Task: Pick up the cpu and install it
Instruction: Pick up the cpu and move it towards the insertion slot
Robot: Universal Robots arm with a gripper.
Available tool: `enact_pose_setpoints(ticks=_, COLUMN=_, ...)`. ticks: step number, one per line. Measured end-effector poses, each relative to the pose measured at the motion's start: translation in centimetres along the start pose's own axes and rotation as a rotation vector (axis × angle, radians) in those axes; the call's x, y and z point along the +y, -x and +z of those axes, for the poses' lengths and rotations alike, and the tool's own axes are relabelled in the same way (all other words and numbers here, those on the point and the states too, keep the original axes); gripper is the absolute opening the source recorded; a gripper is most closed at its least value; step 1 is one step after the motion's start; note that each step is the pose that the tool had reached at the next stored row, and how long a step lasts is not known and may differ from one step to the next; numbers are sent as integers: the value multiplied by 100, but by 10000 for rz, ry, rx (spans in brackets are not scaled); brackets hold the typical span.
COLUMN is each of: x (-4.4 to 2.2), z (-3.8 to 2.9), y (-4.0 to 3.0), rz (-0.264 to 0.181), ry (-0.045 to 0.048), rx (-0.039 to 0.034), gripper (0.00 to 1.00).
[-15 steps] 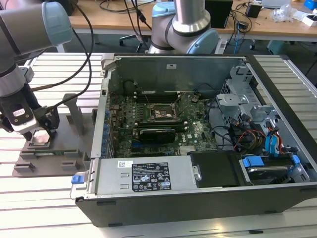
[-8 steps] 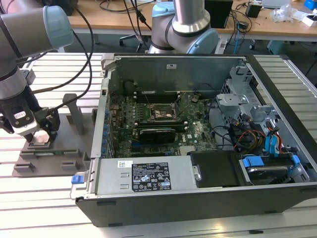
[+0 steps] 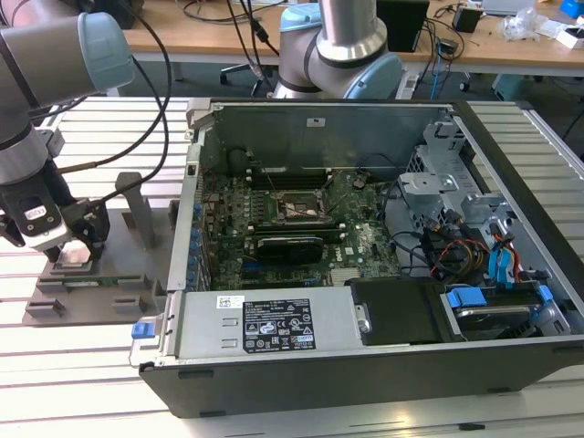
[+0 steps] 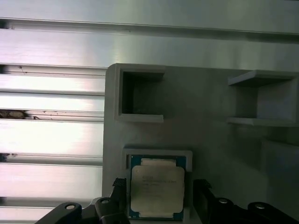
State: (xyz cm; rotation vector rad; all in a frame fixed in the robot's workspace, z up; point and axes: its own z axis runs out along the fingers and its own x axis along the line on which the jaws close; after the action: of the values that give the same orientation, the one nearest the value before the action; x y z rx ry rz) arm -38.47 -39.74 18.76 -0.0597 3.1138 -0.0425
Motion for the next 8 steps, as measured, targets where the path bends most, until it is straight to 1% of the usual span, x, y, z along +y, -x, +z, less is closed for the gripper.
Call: enact_pose_setpoints(ticks=8, x=8, z=3, y=-3, rz=-1, ry=1, rx=-1, gripper=67)
